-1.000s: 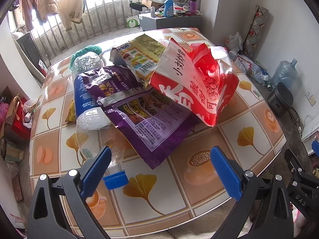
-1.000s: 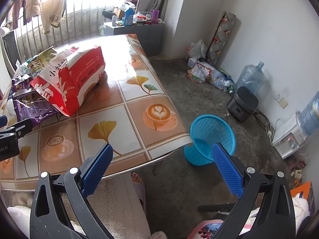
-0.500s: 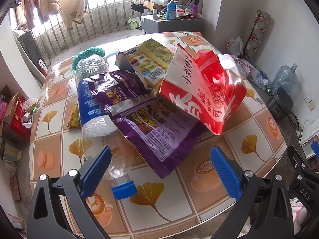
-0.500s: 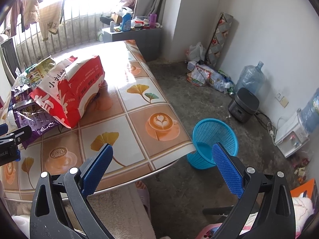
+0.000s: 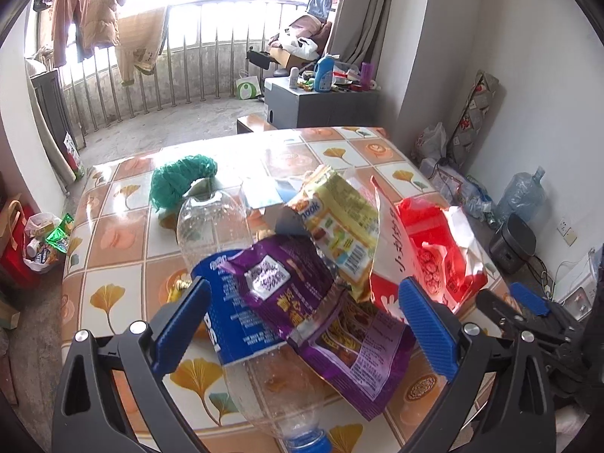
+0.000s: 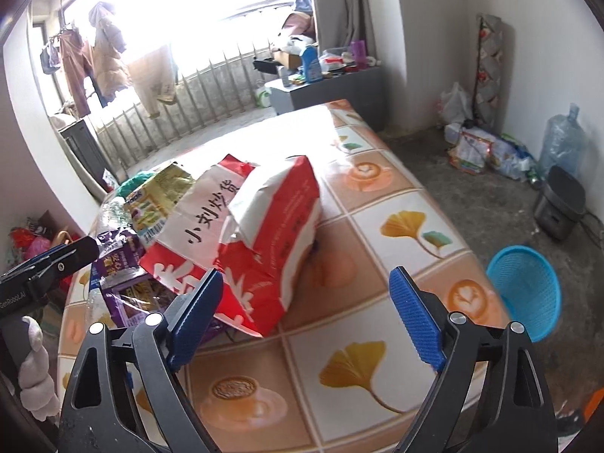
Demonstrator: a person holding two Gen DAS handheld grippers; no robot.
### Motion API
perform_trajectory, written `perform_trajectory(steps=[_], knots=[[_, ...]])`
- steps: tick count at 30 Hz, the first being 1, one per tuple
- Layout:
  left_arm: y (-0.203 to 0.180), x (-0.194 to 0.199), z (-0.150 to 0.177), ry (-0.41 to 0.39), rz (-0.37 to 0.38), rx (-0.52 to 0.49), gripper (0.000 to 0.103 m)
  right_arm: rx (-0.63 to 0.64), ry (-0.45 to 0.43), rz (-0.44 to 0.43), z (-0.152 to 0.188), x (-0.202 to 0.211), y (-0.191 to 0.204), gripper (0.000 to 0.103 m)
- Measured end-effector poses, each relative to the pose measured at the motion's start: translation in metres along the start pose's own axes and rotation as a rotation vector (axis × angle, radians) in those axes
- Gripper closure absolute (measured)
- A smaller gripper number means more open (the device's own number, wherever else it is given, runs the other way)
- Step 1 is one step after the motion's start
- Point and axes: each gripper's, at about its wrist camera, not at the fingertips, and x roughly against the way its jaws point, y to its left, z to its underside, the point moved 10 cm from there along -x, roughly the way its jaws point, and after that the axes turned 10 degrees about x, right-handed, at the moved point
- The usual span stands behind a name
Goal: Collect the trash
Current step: 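Close the right gripper on the red-and-white snack bag while the left gripper grasps its corner, then lift the red-and-white snack bag off the pile with both grippers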
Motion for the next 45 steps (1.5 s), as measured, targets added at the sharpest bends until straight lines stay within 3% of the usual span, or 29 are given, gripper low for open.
perform_trajectory(steps=[3,5,7,9,15,21,30,35,45], knots=[[-0.004,0.001,-0.015,-0.024,0.039,-0.006,0.008,-0.021,0.007,-0.051,-0.007,-0.015,0.007,0.026],[-0.009,0.001,-0.021,-0.021,0.075,-0.01,0.013,-0.029,0.027,-0.062,-0.005,-0.026,0.005,0.037],[-0.017,-0.003,-0.024,-0.004,0.114,-0.007,0.021,-0.055,0.055,-0.094,-0.001,-0.036,0.002,0.064],[-0.026,-0.006,-0.026,0.022,0.157,-0.006,0.027,-0.082,0.081,-0.112,0.004,-0.037,-0.004,0.079],[-0.062,-0.014,-0.026,0.087,0.268,-0.015,0.039,-0.009,0.08,-0.141,0.013,0.0,-0.026,0.081],[-0.094,-0.031,-0.016,0.184,0.339,-0.014,0.047,0.095,0.127,-0.155,0.047,0.034,-0.056,0.081],[-0.159,-0.079,0.029,0.502,0.445,0.031,0.047,0.113,0.162,-0.133,0.076,0.04,-0.074,0.081],[-0.18,-0.088,0.029,0.547,0.461,0.011,0.043,0.133,0.158,-0.144,0.076,0.04,-0.073,0.081],[-0.205,-0.099,0.038,0.537,0.391,-0.171,0.042,0.119,0.144,-0.172,0.075,0.038,-0.081,0.081]])
